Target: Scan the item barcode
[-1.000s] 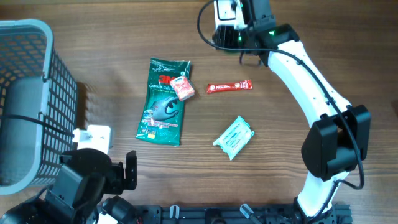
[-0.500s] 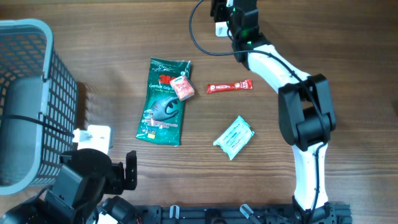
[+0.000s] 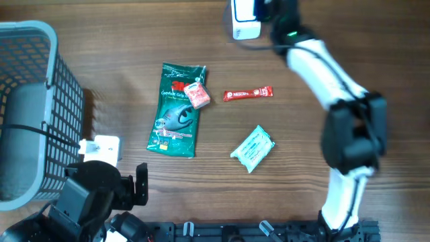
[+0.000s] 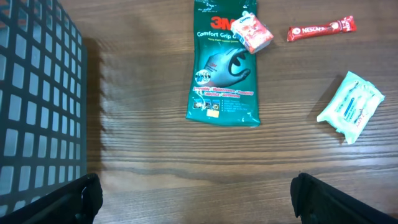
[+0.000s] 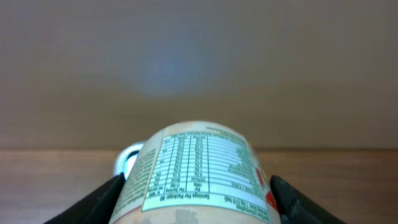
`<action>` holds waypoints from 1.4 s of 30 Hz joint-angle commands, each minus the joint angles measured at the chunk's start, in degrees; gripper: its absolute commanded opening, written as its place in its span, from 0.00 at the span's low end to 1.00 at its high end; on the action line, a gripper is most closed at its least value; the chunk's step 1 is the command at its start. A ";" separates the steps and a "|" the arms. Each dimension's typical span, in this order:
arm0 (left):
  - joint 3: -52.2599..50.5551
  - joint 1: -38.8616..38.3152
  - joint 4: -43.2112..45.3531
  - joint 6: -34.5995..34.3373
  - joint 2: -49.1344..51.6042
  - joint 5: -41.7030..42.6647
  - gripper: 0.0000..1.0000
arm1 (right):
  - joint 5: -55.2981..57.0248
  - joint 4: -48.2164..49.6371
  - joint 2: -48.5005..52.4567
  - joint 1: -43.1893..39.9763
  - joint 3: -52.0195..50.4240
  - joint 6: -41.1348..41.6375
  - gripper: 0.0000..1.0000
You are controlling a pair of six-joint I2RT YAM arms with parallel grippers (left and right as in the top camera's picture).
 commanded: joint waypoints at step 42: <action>0.17 0.20 0.13 -0.72 -0.31 -0.50 1.00 | -29.68 -51.19 -4.39 -37.31 2.14 8.66 0.94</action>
